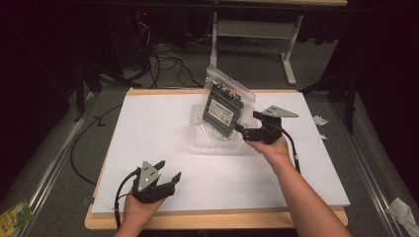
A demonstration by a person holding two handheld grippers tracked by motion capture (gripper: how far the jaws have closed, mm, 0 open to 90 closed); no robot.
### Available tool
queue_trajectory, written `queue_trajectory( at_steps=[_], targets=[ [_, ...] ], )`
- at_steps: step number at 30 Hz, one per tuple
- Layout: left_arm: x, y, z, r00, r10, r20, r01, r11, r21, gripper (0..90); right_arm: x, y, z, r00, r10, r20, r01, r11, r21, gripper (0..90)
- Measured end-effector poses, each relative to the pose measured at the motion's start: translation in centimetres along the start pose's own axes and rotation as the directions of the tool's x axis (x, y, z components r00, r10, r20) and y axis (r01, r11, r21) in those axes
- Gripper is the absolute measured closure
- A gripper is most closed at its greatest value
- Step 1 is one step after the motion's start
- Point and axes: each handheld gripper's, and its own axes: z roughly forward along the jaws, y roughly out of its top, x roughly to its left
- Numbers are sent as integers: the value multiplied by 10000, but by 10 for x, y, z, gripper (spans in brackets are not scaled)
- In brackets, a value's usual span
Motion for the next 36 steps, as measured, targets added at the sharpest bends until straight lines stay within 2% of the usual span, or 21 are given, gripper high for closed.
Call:
queue_trajectory(
  at_steps=[4, 6, 8, 9, 10, 11, 12, 14, 16, 17, 18, 19, 22, 23, 26, 29, 36],
  targets=[
    [-2, 0, 1, 10000, 57, 41, -58, 10000, 71, 329, 1, -4, -17, 10000, -95, 3, 95, 10000, 10, 54],
    [-2, 0, 2, 9999, 68, 97, -69, 9999, 136, 326, 3, -11, -38, 10000, 33, -23, -33, 9998, -214, 53],
    [-3, -1, 2, 9999, 51, 112, -53, 9999, 144, 324, 4, -16, -50, 10000, 24, 34, -23, 9996, -297, 53],
    [-3, -1, 3, 9999, 52, 143, -54, 9999, 162, 324, 4, -16, -50, 10000, 24, 34, -23, 9996, -297, 53],
    [-3, -1, 3, 9996, 72, 256, -78, 9998, 209, 323, 7, -23, -64, 9998, -91, 177, 96, 9994, -328, 48],
    [-3, -1, 3, 9996, 72, 256, -78, 9998, 209, 323, 7, -23, -64, 9998, -91, 177, 96, 9994, -328, 48],
    [-4, -1, 4, 9996, 102, 274, -108, 9997, 230, 323, 10, -32, -81, 9984, -365, 441, 383, 9985, -402, 52],
    [-5, -2, 4, 9994, 172, 311, -180, 9995, 276, 323, 11, -35, -87, 9980, -472, 429, 490, 9979, -423, 52],
    [-6, -2, 5, 9993, 194, 324, -204, 9993, 323, 323, 15, -48, -102, 9979, -490, 413, 505, 9981, -360, 56],
    [-7, -3, 6, 9990, 197, 411, -213, 9990, 389, 321, 19, -61, -117, 9974, -564, 446, 579, 9978, -312, 56],
    [-7, -3, 6, 9990, 197, 411, -213, 9990, 389, 321, 19, -61, -117, 9974, -564, 446, 579, 9978, -312, 56],
    [-8, -3, 6, 9989, 186, 434, -203, 9990, 406, 319, 21, -75, -129, 9965, -665, 515, 679, 9973, -273, 56],
    [-9, -4, 6, 9986, 129, 516, -152, 9989, 454, 316, 20, -100, -149, 9956, -657, 671, 676, 9974, -261, 69],
    [-9, -4, 6, 9986, 129, 516, -152, 9989, 454, 315, 20, -100, -149, 9956, -657, 671, 676, 9974, -261, 69],
    [-8, -3, 9, 9983, -82, 583, 57, 9991, 421, 309, 16, -116, -157, 9968, -474, 639, 477, 9989, -27, 68],
    [-9, -3, 11, 9984, -132, 553, 107, 9990, 443, 302, 14, -114, -155, 9984, -206, 532, 220, 9994, -250, 74],
    [-10, -4, 13, 9985, -134, 522, 105, 9984, 549, 293, 12, -116, -152, 9985, -252, 481, 261, 9995, -185, 78]
  ],
)
